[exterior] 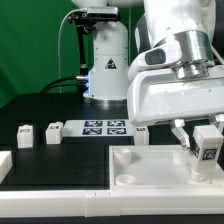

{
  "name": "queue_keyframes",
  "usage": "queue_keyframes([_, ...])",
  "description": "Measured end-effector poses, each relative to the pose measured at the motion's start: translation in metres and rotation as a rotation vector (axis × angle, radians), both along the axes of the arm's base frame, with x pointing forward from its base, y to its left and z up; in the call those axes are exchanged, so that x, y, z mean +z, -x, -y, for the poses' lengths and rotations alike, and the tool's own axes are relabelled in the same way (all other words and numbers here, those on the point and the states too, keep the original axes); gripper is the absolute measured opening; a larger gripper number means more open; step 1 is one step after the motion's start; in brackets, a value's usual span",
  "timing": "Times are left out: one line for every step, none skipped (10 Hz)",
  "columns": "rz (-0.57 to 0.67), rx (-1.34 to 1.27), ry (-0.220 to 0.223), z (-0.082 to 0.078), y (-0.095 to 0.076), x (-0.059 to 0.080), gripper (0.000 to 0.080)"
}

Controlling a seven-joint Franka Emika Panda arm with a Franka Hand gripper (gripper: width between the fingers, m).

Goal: Assemble one leg

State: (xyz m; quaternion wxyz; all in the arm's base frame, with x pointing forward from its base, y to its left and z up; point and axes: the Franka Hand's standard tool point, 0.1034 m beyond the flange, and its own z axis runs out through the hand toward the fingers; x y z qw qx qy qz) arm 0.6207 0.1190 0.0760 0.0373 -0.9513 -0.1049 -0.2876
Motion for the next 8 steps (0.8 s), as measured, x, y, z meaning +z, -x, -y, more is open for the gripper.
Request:
queue_keyframes([-0.003, -0.001, 0.000, 0.000, 0.002, -0.004, 0.0290])
queue_keyframes([0.013, -0.003, 0.000, 0.001, 0.002, -0.006, 0.0290])
queue_keyframes([0.027, -0.005, 0.000, 0.001, 0.004, -0.007, 0.0290])
queue_keyframes([0.031, -0.006, 0.001, 0.002, 0.005, -0.007, 0.0290])
queue_keyframes([0.023, -0.009, 0.002, 0.005, 0.009, -0.011, 0.0290])
queue_keyframes([0.016, -0.014, 0.004, 0.009, 0.013, -0.016, 0.0290])
queue_keyframes([0.014, -0.018, 0.003, 0.012, 0.014, -0.016, 0.0290])
queue_keyframes([0.014, -0.022, 0.002, 0.014, 0.014, -0.016, 0.0290])
